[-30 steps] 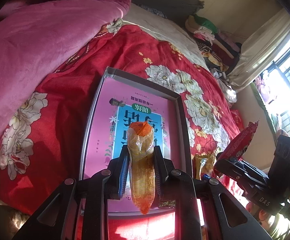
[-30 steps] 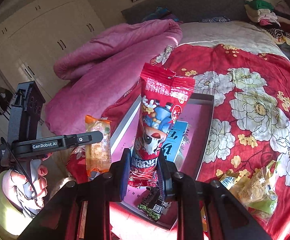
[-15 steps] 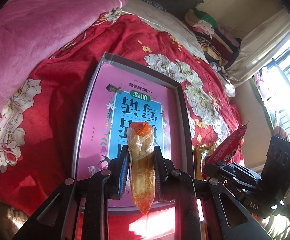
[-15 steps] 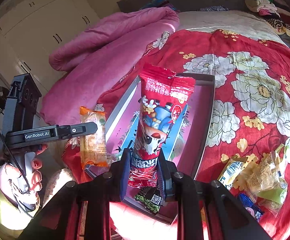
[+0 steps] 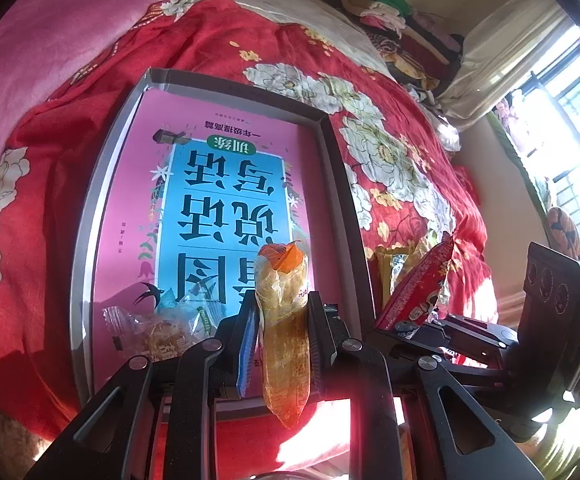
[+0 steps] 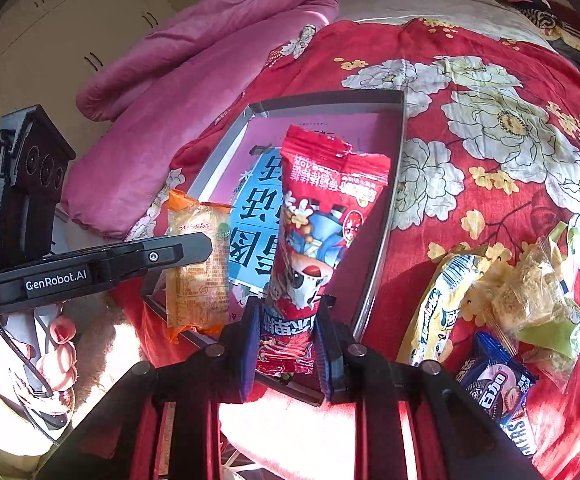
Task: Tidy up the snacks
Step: 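Lower the corn stick bag with the left tool while the right tool lowers the red bag into the tray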
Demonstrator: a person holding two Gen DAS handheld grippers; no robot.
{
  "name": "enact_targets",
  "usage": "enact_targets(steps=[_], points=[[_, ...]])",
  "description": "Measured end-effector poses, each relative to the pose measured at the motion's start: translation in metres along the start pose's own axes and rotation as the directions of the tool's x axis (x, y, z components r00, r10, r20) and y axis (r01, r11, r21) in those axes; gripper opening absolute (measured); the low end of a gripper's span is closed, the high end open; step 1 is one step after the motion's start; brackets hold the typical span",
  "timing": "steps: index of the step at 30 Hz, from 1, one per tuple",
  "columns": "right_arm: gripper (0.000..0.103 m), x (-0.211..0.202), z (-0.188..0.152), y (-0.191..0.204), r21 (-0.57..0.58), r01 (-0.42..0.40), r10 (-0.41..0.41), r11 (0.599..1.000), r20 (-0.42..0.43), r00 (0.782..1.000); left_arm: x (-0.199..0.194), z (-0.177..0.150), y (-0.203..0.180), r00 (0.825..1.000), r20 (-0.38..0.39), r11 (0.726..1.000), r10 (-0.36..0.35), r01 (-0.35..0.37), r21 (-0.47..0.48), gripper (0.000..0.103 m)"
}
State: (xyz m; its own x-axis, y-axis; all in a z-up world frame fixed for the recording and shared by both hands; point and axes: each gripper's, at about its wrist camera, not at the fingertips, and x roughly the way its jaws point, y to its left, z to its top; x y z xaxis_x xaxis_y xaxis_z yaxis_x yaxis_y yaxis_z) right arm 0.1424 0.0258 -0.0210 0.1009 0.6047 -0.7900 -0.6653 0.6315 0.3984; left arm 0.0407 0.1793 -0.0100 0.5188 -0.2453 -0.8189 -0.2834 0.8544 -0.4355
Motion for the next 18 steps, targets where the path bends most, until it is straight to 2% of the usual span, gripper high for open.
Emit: enact_targets(steps=[18], points=[[0.025,0.015,-0.01,0.004,0.0,0.028,-0.028,1.0,-0.075,0.997,0.01,-0.001,0.007,1.0,-0.008,1.0,0.013,-0.013,-0.003,0.024]])
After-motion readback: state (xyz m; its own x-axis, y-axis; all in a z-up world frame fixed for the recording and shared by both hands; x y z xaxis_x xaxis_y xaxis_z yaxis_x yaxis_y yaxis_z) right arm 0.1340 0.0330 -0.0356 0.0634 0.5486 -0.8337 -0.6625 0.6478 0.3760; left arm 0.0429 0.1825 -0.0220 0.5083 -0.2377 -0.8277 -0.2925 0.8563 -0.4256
